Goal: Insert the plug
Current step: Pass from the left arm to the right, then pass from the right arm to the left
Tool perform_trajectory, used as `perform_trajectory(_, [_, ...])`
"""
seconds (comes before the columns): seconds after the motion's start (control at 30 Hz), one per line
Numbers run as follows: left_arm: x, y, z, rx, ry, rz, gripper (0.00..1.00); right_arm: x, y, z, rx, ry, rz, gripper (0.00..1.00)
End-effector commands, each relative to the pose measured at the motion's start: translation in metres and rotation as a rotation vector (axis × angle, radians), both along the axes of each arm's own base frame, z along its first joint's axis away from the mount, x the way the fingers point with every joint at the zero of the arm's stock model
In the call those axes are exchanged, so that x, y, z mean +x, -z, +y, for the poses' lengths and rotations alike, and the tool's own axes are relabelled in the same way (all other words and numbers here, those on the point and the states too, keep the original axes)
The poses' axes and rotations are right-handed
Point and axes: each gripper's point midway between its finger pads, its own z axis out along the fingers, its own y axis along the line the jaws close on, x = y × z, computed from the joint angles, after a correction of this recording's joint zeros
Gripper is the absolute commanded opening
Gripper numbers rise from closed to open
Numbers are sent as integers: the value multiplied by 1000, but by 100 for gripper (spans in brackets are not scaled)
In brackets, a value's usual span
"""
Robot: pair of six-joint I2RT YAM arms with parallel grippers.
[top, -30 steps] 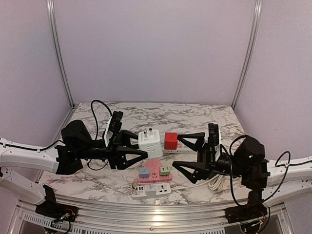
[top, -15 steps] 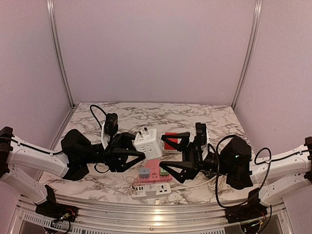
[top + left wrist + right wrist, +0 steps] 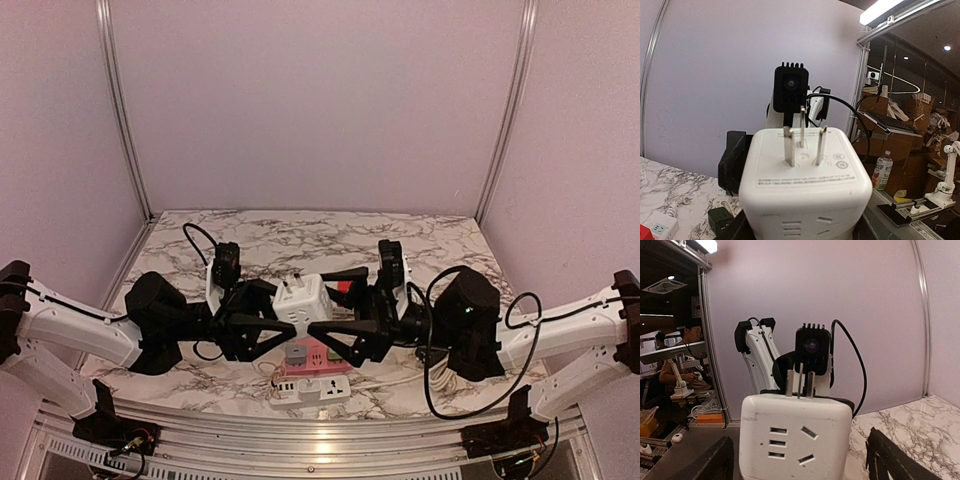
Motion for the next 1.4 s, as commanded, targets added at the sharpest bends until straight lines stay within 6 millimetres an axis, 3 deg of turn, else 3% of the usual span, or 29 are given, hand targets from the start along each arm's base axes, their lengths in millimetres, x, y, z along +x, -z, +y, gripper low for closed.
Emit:
perform_trajectory(0.0, [-5,-12,5,-62,-10,-56,0,-1,-14,10,14,-43,16,80])
perform_trajectory(0.13, [-4,-11,7,-65,-29,-65,0,4,-6,19,-29,-40,39,66])
perform_trajectory(0.2, [-3,-11,8,-63,-35,-65,0,4,-2,22,-45,-46,48,47])
perform_trajectory(0.27, [-3,-10,7,-56,-37,-64,15,4,0,24,-63,-50,50,24])
perform_trajectory(0.33, [-3,-8,8,-45,-41,-60,34,3,4,27,-104,-57,45,9])
perform_trajectory(0.4, [-3,-2,8,-15,-45,-55,55,3,7,28,-156,-52,37,0])
perform_trajectory(0.53, [-4,11,13,57,-64,-46,84,5,10,18,-258,-7,4,0])
perform_trajectory(0.63, [-8,22,15,132,-61,-52,98,4,19,5,-355,20,-19,0])
perform_trajectory(0.9, [-7,41,16,283,-79,-105,99,-14,31,-20,-486,-28,-59,0])
perform_trajectory(1.07, [-3,55,0,399,-46,-112,99,-27,44,-20,-557,-120,-38,0])
perform_trajectory(1.37, [-13,60,-12,425,38,-121,99,-32,60,-14,-596,-167,-7,0])
